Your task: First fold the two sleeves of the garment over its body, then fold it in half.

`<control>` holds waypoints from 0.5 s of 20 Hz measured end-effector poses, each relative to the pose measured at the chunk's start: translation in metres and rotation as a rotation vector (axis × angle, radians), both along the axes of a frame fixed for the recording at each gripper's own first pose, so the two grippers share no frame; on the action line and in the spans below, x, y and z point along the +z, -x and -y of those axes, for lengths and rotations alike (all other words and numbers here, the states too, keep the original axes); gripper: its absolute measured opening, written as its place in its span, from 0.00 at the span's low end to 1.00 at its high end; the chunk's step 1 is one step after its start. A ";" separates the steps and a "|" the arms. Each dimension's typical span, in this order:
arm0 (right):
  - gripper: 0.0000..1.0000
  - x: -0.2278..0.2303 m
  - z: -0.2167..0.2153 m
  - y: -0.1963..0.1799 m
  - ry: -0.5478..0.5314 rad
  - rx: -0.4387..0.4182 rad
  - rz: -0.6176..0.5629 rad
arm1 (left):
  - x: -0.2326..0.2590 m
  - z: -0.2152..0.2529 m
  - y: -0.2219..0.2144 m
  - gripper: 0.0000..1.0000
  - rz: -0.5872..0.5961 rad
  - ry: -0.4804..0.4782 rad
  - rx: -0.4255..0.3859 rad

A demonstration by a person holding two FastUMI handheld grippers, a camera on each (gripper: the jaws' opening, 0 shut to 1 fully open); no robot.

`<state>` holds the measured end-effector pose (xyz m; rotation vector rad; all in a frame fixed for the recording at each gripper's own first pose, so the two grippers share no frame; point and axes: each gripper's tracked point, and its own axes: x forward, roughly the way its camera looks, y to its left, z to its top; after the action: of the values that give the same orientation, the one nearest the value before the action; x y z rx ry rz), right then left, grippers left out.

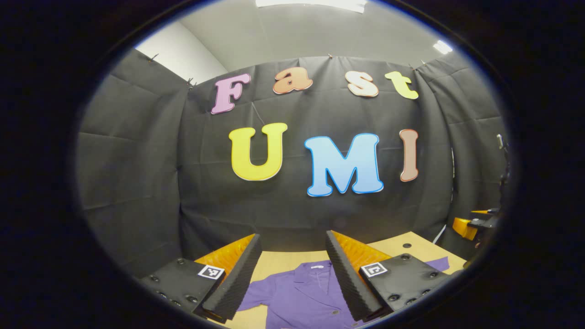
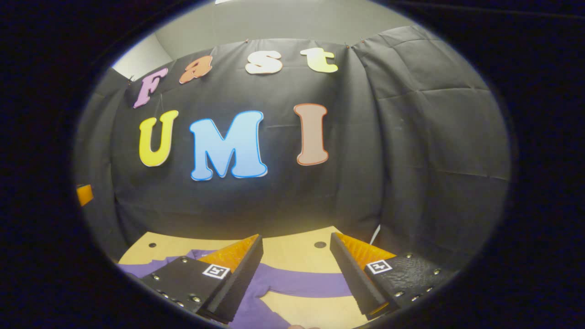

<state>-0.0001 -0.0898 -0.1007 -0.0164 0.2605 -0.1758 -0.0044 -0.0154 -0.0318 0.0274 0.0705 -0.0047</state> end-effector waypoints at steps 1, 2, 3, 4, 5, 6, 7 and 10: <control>0.93 -0.011 0.010 0.000 0.003 -0.018 -0.024 | -0.001 0.001 0.000 0.93 -0.003 0.000 0.002; 0.93 -0.021 0.020 -0.001 0.002 -0.036 -0.045 | -0.002 0.001 0.001 0.93 -0.005 0.000 0.006; 0.93 -0.032 0.030 -0.003 0.000 -0.055 -0.066 | -0.003 0.001 0.001 0.92 -0.008 -0.002 0.011; 0.93 -0.042 0.040 -0.005 0.000 -0.073 -0.084 | -0.004 0.000 0.002 0.93 -0.011 -0.005 0.016; 0.93 -0.053 0.051 -0.007 -0.001 -0.092 -0.104 | -0.006 0.000 0.002 0.93 -0.015 -0.009 0.023; 0.93 -0.064 0.062 -0.010 -0.002 -0.111 -0.120 | -0.008 0.000 0.002 0.93 -0.019 -0.014 0.030; 0.93 -0.073 0.073 -0.013 -0.004 -0.132 -0.129 | -0.009 -0.001 0.003 0.93 -0.024 -0.019 0.036; 0.93 -0.109 0.101 -0.021 -0.024 -0.194 -0.186 | -0.016 -0.002 0.009 0.93 -0.040 -0.037 0.060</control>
<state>0.0212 -0.1908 -0.2093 0.0162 0.4497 -0.3654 -0.0136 -0.0131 -0.0481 0.0617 0.1119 0.0564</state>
